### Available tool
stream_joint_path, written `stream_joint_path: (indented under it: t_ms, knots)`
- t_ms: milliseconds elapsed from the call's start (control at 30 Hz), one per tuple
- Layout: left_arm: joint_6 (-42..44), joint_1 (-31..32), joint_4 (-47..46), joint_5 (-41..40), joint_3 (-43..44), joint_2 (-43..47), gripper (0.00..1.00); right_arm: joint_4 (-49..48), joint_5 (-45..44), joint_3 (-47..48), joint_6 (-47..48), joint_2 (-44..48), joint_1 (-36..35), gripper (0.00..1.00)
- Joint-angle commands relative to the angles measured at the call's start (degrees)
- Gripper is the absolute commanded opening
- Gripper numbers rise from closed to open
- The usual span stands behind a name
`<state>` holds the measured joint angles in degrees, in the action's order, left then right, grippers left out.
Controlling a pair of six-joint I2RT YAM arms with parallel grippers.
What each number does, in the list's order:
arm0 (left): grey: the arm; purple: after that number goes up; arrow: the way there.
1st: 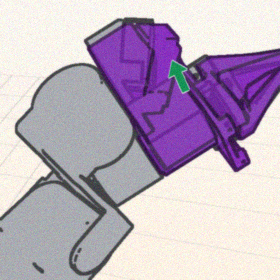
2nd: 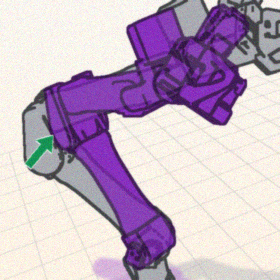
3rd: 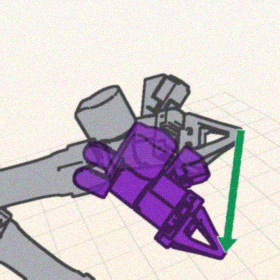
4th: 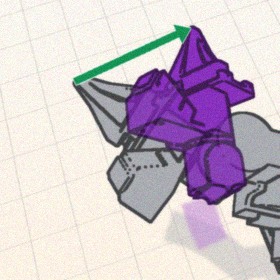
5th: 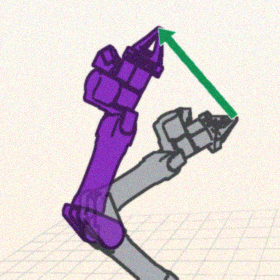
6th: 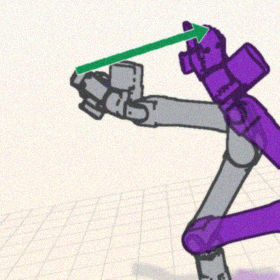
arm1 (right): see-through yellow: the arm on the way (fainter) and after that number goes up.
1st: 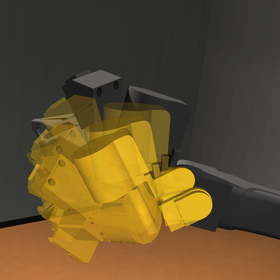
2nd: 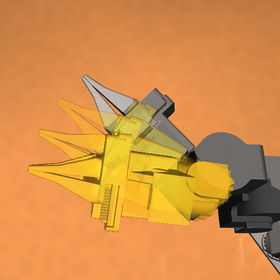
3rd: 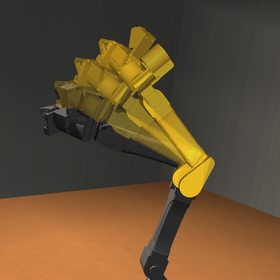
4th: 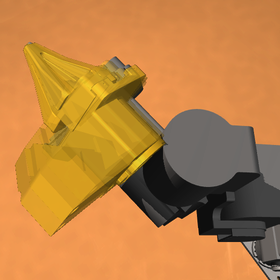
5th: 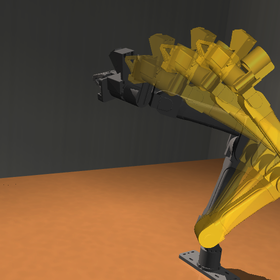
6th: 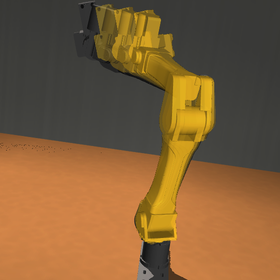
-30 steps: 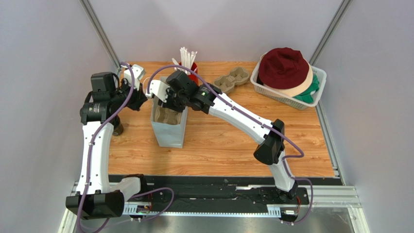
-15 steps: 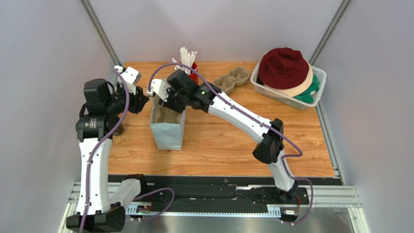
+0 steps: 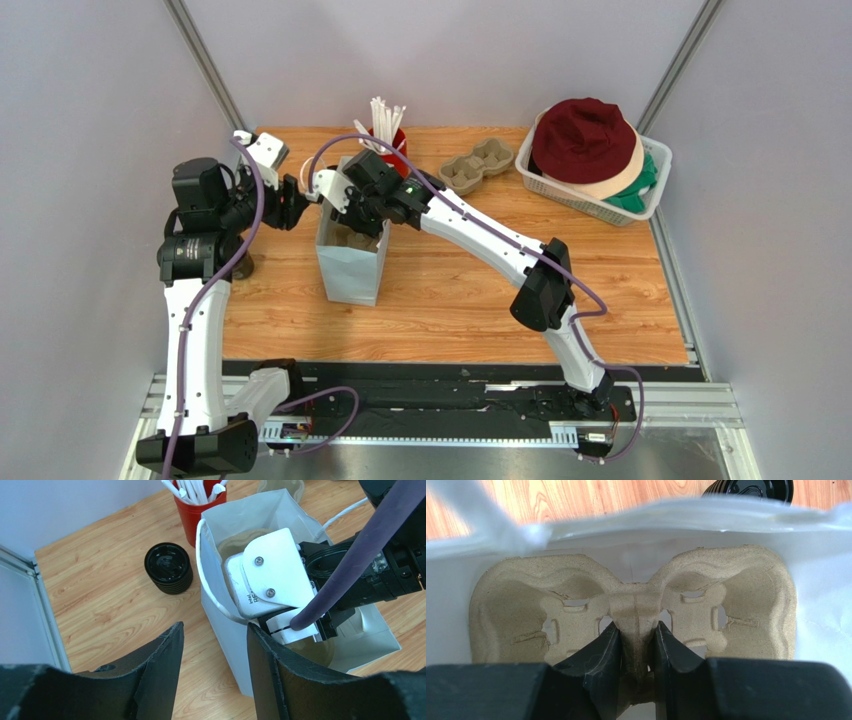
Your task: Pack the takeout coffee
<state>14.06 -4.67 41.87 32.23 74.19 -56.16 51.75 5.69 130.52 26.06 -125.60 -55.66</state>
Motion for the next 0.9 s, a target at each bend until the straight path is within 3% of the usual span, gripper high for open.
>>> stream_joint_path:
  t_ms: [0, 300, 467, 867]
  knots:
    - [-1.7, 0.4, -2.4, 4.0, 1.2, 1.5, 0.59, -0.8, 0.5, 1.5, -1.5, 0.4, -0.2, 0.23]
    - [-2.0, 0.3, -4.0, 5.9, -0.4, 5.4, 0.69, -0.9, 0.7, 0.8, -2.1, 1.2, 0.4, 0.23]
    - [-4.5, -0.4, -6.9, 2.1, 0.3, 5.4, 0.69, -1.3, 0.7, -0.9, -2.1, 2.0, 0.5, 0.22]
    - [-8.5, -1.8, -9.2, 5.0, 6.5, -4.0, 0.72, -2.4, 0.2, -3.7, -2.1, 3.6, 0.5, 0.22]
